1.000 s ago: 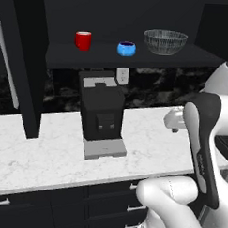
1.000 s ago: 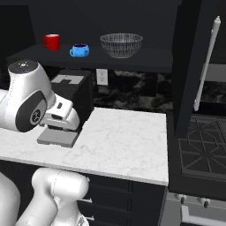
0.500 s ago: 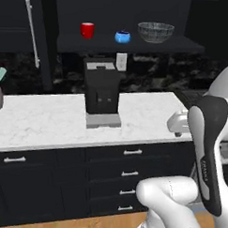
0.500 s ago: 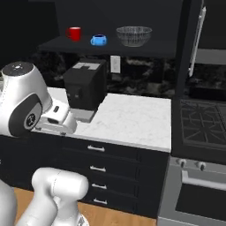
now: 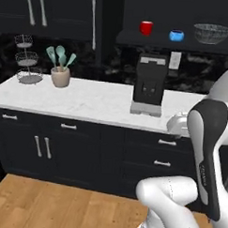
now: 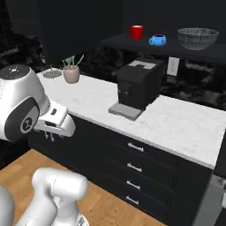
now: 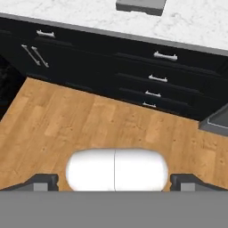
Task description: Gather all objects into one cabinet and sort the glasses and bowls to opposite sides.
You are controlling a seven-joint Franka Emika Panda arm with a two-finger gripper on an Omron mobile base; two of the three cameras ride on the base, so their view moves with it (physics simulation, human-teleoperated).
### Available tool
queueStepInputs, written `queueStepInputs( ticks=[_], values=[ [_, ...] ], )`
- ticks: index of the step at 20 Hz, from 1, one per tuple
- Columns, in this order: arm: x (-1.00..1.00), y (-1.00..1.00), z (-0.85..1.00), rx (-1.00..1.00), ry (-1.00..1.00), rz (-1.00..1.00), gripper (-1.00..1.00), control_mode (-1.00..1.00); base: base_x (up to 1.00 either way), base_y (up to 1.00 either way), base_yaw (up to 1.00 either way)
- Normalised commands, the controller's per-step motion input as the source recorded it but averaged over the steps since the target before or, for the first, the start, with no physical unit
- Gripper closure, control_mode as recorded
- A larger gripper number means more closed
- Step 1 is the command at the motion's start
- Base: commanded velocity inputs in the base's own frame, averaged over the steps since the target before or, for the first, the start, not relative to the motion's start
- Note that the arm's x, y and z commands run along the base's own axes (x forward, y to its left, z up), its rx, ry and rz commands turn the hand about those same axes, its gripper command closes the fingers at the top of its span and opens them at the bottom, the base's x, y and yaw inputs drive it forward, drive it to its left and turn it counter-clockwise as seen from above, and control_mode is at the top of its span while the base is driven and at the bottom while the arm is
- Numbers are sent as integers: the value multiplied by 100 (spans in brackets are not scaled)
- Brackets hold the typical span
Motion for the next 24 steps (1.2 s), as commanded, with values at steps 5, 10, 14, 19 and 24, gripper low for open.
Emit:
queueStepInputs(
  ticks=[5,10,14,19,24],
  values=[
    [0,0,0,0,0,0,-100,100,-12,0,81],
    [0,0,0,0,0,0,-100,100,-17,0,97],
    [0,0,0,0,0,0,-100,100,0,0,100],
    [0,0,0,0,0,0,-100,100,0,0,100],
    [0,0,0,0,0,0,-100,100,0,0,100]
  ],
)
